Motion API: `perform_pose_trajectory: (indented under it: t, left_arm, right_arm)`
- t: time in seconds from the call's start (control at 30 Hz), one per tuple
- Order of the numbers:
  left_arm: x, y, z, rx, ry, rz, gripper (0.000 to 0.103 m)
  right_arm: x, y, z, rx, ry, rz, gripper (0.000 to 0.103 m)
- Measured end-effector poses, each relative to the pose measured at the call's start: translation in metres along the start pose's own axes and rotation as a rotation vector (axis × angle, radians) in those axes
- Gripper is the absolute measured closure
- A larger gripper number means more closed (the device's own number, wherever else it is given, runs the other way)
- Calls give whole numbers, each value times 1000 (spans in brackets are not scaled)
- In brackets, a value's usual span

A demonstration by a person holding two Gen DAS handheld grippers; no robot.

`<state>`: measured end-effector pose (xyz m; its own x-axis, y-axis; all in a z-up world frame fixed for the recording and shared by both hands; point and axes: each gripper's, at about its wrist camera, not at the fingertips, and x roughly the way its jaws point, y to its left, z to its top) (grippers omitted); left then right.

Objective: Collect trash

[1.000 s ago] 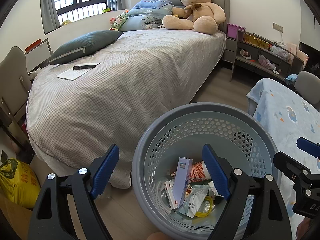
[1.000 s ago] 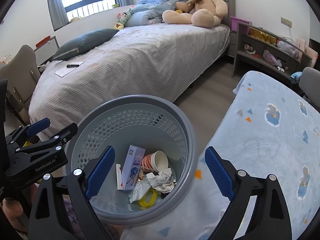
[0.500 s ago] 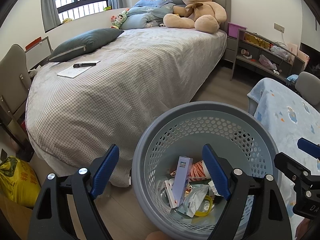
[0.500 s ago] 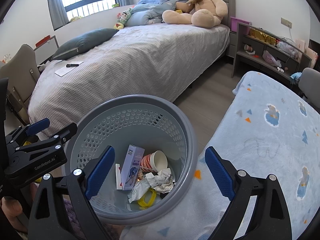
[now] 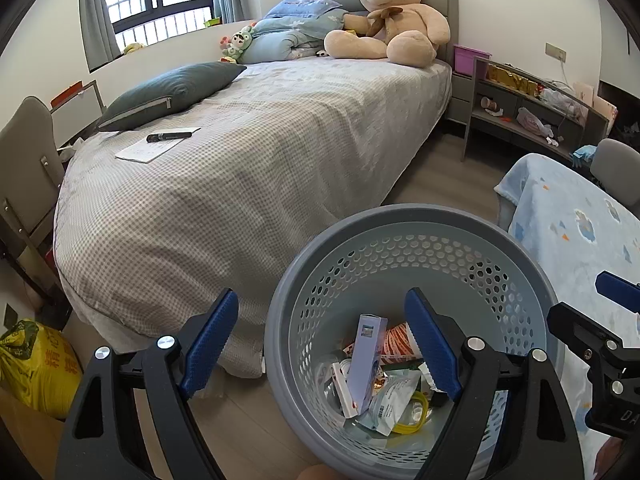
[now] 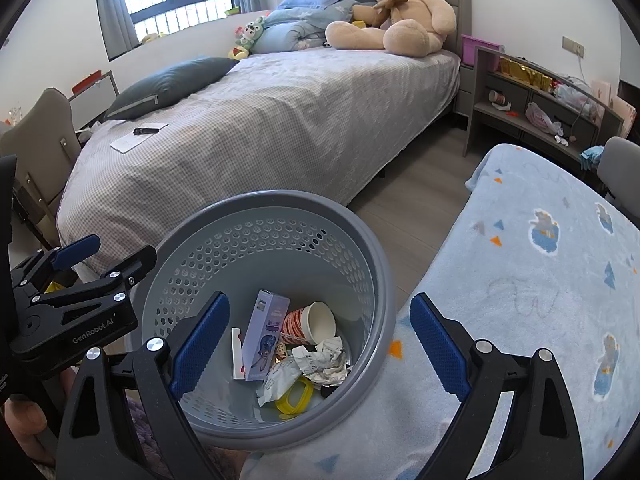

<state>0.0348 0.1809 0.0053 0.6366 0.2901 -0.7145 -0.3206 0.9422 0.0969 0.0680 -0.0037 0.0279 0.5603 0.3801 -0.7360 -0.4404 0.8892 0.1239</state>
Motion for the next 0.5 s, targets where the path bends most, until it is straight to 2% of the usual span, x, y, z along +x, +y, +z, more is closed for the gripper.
perform_pose_trajectory:
  t: [0.5]
  left_arm:
    - [0, 4, 1, -9, 1, 5, 22]
  right_arm:
    - [0, 0, 0, 2, -1, 1, 13]
